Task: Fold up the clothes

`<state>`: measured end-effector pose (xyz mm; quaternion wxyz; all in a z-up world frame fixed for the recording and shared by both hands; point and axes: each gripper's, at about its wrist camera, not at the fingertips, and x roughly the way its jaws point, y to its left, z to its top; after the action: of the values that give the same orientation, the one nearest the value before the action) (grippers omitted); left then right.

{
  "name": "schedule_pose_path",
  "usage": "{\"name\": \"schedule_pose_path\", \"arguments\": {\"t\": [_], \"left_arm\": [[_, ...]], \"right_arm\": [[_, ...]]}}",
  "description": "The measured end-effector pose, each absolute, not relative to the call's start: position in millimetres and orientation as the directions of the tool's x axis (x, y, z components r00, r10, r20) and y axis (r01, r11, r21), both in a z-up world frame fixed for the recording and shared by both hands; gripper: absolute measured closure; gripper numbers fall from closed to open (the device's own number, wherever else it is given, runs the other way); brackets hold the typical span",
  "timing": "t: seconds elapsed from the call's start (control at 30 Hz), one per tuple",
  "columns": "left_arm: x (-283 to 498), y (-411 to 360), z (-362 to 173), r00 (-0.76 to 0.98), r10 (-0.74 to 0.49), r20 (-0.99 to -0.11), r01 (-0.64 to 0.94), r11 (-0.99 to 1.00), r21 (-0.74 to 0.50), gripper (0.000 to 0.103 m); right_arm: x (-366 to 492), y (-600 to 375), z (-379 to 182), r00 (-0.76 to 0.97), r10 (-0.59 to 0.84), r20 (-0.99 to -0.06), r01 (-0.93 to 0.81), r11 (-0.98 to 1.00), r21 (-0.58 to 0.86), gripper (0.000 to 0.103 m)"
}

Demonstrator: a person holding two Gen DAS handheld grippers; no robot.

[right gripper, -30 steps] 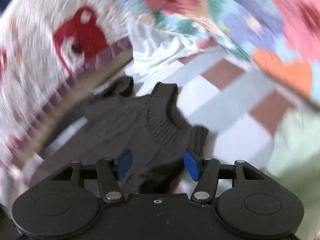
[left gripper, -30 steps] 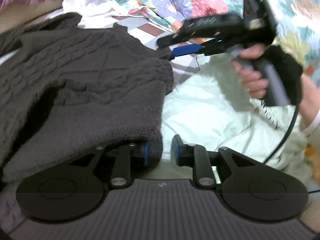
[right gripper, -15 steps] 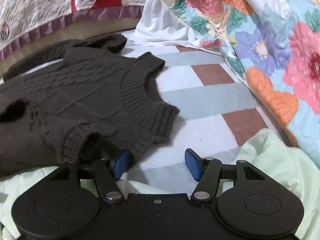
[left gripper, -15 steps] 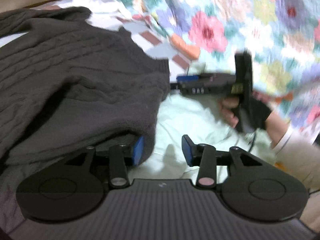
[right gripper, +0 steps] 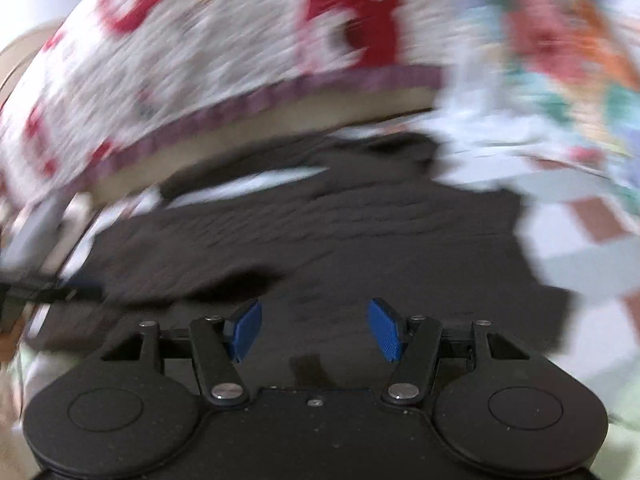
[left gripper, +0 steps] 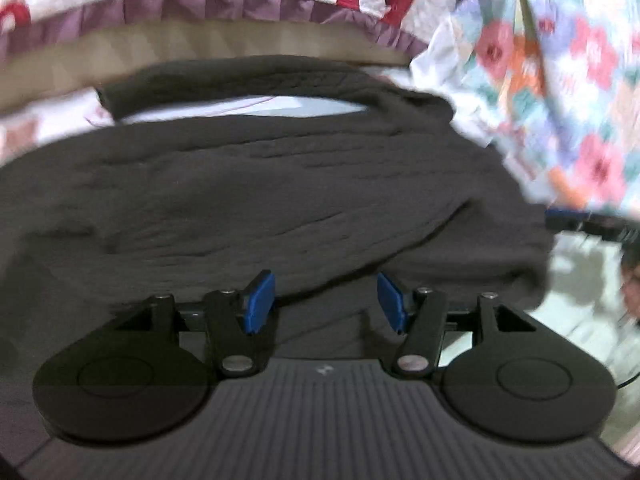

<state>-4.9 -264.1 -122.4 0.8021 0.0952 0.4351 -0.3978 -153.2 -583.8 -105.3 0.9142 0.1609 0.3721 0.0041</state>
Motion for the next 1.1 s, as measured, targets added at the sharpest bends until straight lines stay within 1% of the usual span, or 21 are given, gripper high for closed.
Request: {"name": "schedule_pose_path", "arguments": {"t": [0.1, 0.17, 0.2, 0.23, 0.3, 0.33, 0.37, 0.4, 0.43, 0.5, 0.57, 0.63, 0.7, 0.77, 0.83, 0.9, 1.0, 1.03, 1.07, 1.1], "left_arm": [[-11.8, -271.3, -126.8, 0.339, -0.476, -0.812, 0.793, 0.609, -0.025, 0.042], [-7.6, -274.7, -134.6, 0.376, -0.428, -0.822, 0.826, 0.557, 0.089, 0.041], [-4.9, -276.6, -138.9, 0.398, -0.405, -0.823, 0.838, 0.527, 0.145, 0.041], [-4.5, -278.3, -143.4, 0.423, -0.412, -0.807, 0.856, 0.475, 0.206, 0.041], [-4.4, -281.6, -150.4, 0.439, -0.448, -0.779, 0.885, 0.366, 0.288, 0.041], [-2.2, -281.0, -154.2, 0.444, -0.450, -0.775, 0.888, 0.339, 0.312, 0.041], [2.6, -279.3, -158.0, 0.440, -0.442, -0.782, 0.889, 0.338, 0.309, 0.042], [9.9, -278.3, -160.2, 0.411, -0.432, -0.803, 0.897, 0.346, 0.274, 0.061], [17.2, -278.4, -160.4, 0.381, -0.425, -0.821, 0.905, 0.354, 0.237, 0.093], [25.5, -279.3, -151.9, 0.385, -0.448, -0.806, 0.906, 0.351, 0.237, 0.094], [34.7, -283.0, -134.8, 0.424, -0.489, -0.762, 0.896, 0.347, 0.276, 0.094], [50.2, -288.0, -117.7, 0.454, -0.528, -0.718, 0.881, 0.385, 0.275, 0.094], [74.4, -292.7, -103.6, 0.474, -0.569, -0.672, 0.861, 0.460, 0.217, 0.092], [102.8, -294.8, -95.5, 0.478, -0.608, -0.634, 0.834, 0.541, 0.109, 0.083], [125.8, -293.5, -96.8, 0.487, -0.638, -0.596, 0.792, 0.611, -0.006, 0.057], [139.6, -289.6, -102.8, 0.536, -0.629, -0.563, 0.740, 0.671, -0.045, 0.047], [153.7, -269.5, -112.3, 0.628, -0.561, -0.539, 0.665, 0.747, -0.002, 0.044], [160.1, -259.3, -112.9, 0.637, -0.548, -0.543, 0.644, 0.765, -0.016, 0.044], [167.7, -248.1, -111.9, 0.623, -0.546, -0.560, 0.630, 0.775, -0.055, 0.044], [175.3, -236.0, -112.3, 0.582, -0.559, -0.590, 0.613, 0.778, -0.133, 0.044]], "right_arm": [[-121.3, -539.8, -111.4, 0.650, 0.191, -0.736, -0.026, 0.973, 0.229, 0.038], [-102.5, -513.2, -114.3, 0.614, 0.189, -0.766, -0.105, 0.982, 0.157, 0.038], [-94.2, -503.6, -114.9, 0.619, 0.189, -0.762, -0.134, 0.982, 0.135, 0.038], [-86.6, -497.3, -115.8, 0.624, 0.204, -0.754, -0.147, 0.979, 0.143, 0.038], [-72.2, -491.5, -119.6, 0.601, 0.244, -0.761, -0.128, 0.969, 0.209, 0.038], [-67.3, -487.2, -120.8, 0.596, 0.242, -0.766, -0.130, 0.970, 0.206, 0.038], [-62.4, -482.9, -122.0, 0.590, 0.241, -0.770, -0.131, 0.970, 0.203, 0.038], [-57.9, -478.9, -123.6, 0.583, 0.239, -0.776, -0.136, 0.971, 0.197, 0.038], [-53.9, -475.0, -125.6, 0.575, 0.236, -0.783, -0.145, 0.972, 0.186, 0.038], [-46.4, -469.4, -129.8, 0.563, 0.238, -0.792, -0.156, 0.971, 0.181, 0.038], [-39.7, -470.8, -133.8, 0.573, 0.249, -0.781, -0.137, 0.968, 0.208, 0.038], [-30.7, -475.3, -134.9, 0.610, 0.217, -0.762, -0.094, 0.975, 0.203, 0.038], [-21.7, -479.8, -136.0, 0.645, 0.184, -0.742, -0.050, 0.979, 0.199, 0.036], [-11.7, -488.0, -138.3, 0.658, 0.151, -0.738, 0.005, 0.979, 0.205, 0.036], [1.2, -505.6, -145.7, 0.629, 0.164, -0.760, 0.084, 0.958, 0.276, 0.035], [8.6, -517.8, -152.5, 0.609, 0.183, -0.771, 0.135, 0.935, 0.329, 0.036], [13.2, -522.4, -152.0, 0.600, 0.185, -0.778, 0.180, 0.917, 0.357, 0.035], [14.6, -522.4, -151.7, 0.595, 0.182, -0.783, 0.197, 0.911, 0.362, 0.035], [14.5, -521.2, -150.8, 0.591, 0.174, -0.787, 0.209, 0.910, 0.358, 0.035], [14.2, -517.8, -149.9, 0.588, 0.159, -0.793, 0.208, 0.918, 0.338, 0.035]]}}
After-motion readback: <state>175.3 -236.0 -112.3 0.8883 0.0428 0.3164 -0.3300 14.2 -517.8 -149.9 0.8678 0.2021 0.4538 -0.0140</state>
